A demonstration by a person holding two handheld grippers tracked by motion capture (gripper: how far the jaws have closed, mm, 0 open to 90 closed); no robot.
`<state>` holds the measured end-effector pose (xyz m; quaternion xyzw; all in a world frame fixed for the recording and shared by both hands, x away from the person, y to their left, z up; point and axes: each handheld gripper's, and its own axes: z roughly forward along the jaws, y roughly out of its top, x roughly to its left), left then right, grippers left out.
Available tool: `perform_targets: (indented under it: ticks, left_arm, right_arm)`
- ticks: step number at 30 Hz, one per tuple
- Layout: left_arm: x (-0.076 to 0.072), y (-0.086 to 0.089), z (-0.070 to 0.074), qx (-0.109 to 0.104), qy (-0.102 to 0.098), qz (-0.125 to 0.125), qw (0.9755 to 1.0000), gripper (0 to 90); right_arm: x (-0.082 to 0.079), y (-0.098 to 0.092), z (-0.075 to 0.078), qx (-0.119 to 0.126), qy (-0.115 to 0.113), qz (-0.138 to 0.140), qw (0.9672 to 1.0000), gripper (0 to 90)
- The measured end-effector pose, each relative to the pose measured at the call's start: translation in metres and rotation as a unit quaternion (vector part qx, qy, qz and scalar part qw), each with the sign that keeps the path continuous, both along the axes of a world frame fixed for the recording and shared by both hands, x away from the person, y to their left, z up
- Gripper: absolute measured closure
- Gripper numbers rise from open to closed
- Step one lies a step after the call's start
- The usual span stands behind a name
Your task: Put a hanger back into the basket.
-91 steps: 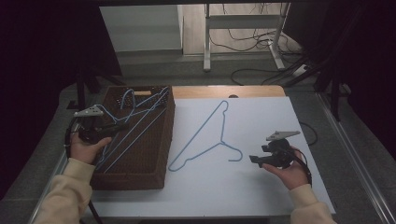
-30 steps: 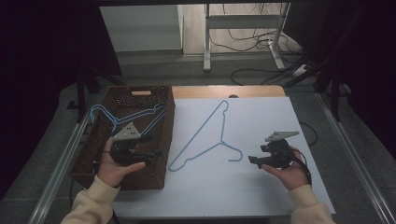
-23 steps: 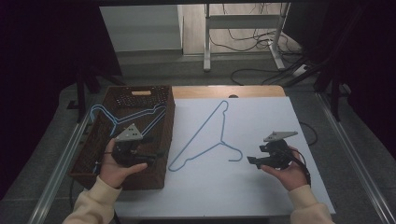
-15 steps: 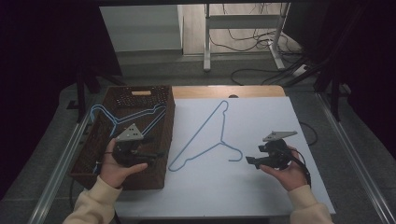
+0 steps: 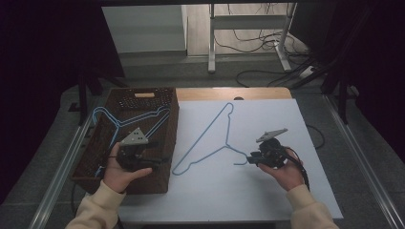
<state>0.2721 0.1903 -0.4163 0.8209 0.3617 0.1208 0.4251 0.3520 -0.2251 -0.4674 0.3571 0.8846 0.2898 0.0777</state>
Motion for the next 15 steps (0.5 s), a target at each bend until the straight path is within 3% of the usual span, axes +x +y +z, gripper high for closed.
perform_targets:
  ticks: [4, 10, 15]
  left_arm:
    - [0.000, 0.000, 0.000, 0.000, -0.001, -0.001, 1.0000, 28.8]
    - [-0.001, -0.002, 0.000, 0.002, 0.000, -0.003, 1.0000, 28.8]
    - [-0.001, -0.002, 0.000, 0.003, 0.000, -0.004, 1.0000, 28.9]
  right_arm:
    - [0.010, 0.014, -0.004, -0.016, 0.015, 0.012, 0.9997, 89.5]
    - [0.026, 0.033, -0.016, -0.053, 0.041, 0.022, 0.9975, 89.8]
    - [0.031, 0.035, -0.026, -0.090, 0.053, 0.011, 0.9945, 89.8]
